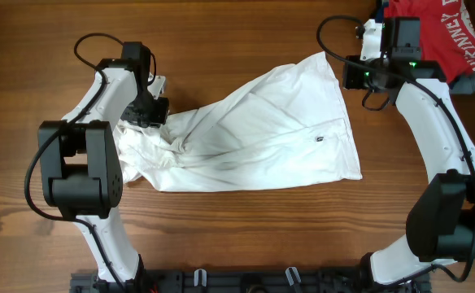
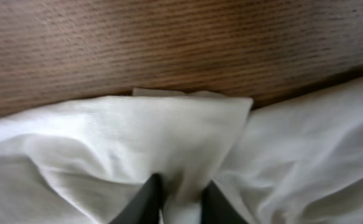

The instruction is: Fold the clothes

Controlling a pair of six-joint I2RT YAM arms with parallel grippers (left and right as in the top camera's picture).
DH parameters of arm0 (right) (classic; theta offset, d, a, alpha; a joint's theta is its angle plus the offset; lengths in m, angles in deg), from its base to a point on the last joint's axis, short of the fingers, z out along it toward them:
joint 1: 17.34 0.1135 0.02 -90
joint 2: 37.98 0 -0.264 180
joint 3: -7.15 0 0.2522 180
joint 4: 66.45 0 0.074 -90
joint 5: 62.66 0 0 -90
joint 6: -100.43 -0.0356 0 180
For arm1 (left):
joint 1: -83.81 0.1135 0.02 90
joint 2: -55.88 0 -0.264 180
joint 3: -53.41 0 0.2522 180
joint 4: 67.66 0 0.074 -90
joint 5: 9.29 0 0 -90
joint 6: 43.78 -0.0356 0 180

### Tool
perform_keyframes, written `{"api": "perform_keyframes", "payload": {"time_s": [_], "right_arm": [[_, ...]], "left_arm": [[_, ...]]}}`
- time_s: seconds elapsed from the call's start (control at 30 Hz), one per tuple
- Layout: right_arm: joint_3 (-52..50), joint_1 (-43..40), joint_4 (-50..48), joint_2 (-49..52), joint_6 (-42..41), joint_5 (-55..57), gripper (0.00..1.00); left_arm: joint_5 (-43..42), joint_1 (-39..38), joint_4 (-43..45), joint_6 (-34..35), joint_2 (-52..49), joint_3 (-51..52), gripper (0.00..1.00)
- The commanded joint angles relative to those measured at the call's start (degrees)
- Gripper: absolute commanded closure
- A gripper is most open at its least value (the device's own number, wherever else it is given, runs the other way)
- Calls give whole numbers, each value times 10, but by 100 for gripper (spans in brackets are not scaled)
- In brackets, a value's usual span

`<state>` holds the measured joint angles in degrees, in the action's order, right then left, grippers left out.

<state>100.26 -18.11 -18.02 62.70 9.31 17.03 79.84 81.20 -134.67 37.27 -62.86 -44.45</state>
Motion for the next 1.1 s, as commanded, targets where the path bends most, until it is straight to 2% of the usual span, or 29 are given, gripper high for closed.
{"api": "perform_keyframes", "payload": {"time_s": [0.0,0.23,0.33,0.53,0.7,0.97,1.07], "right_arm": [[10,4,0,11,11,-7,91],[10,4,-19,11,13,-7,91],[10,4,-38,13,28,-7,91],[10,4,-104,49,40,-19,91],[10,6,-169,97,40,-48,90],[10,19,-283,179,42,-67,87],[10,27,-311,204,44,-67,79]], "left_arm": [[51,3,18,38,-7,6,96],[78,6,62,110,-6,-5,96],[122,17,64,173,-6,-31,96],[123,53,91,249,-4,-78,96],[82,70,125,251,-4,-88,96],[77,72,152,287,-4,-88,96],[71,73,159,297,-4,-88,96]]}}
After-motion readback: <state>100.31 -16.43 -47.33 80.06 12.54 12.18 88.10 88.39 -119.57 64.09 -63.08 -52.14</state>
